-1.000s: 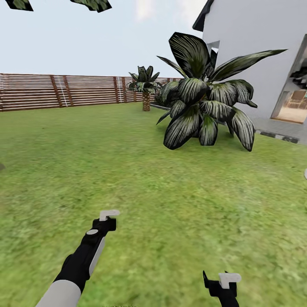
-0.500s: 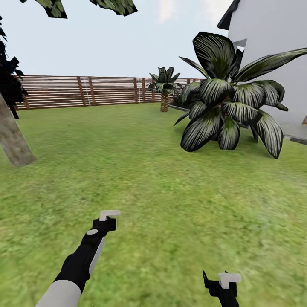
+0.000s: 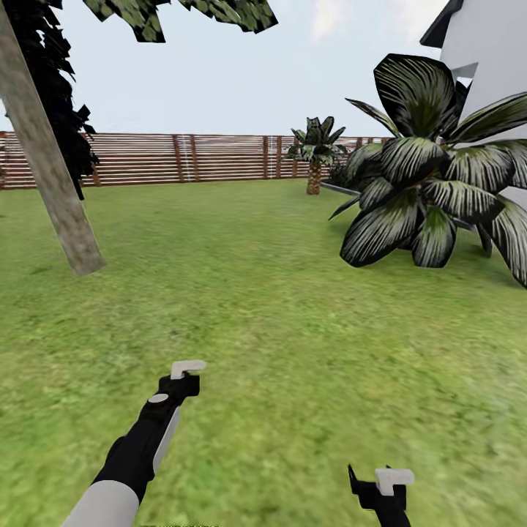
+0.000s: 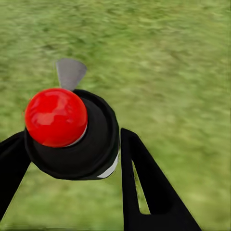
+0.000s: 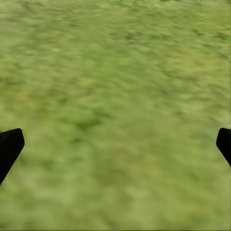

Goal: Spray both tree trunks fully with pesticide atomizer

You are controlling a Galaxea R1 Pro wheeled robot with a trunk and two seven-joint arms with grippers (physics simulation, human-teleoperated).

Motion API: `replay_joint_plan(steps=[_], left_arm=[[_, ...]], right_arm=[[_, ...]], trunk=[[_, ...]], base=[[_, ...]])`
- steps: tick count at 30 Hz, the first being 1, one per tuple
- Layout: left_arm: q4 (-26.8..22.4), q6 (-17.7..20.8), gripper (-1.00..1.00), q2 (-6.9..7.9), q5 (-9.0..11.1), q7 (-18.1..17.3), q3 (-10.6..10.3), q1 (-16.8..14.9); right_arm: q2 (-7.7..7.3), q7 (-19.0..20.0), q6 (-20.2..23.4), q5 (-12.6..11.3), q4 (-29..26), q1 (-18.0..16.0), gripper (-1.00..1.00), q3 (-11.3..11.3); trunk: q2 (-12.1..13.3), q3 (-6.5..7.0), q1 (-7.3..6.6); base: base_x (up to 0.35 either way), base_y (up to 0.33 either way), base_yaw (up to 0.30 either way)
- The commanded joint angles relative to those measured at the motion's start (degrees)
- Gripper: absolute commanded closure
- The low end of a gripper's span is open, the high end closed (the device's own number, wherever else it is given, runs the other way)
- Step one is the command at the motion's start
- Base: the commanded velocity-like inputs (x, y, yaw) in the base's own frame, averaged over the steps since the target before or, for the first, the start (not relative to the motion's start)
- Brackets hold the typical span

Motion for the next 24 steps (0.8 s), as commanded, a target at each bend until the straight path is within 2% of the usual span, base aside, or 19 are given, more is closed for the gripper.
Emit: replay_joint_plan(steps=[1,8,24], left_arm=[[0.0,0.0,1.00,0.00,0.0,0.0,0.0,0.0],[0.0,0.0,1.00,0.00,0.0,0.0,0.0,0.0],[0.0,0.0,1.00,0.00,0.0,0.0,0.0,0.0]], right_arm=[[0.00,0.0,0.0,0.0,0.0,0.0,-1.00,0.0],[0.00,0.0,0.0,0.0,0.0,0.0,-1.00,0.0],[0.00,0.0,0.0,0.0,0.0,0.0,-1.00,0.0]], trunk=[[0.0,0.03,0.00],[0.0,0.24,0.00],[0.0,0.72,0.00]], base=[[0.000,0.000,0.280],[0.000,0.093,0.280],[0.082,0.297,0.280]])
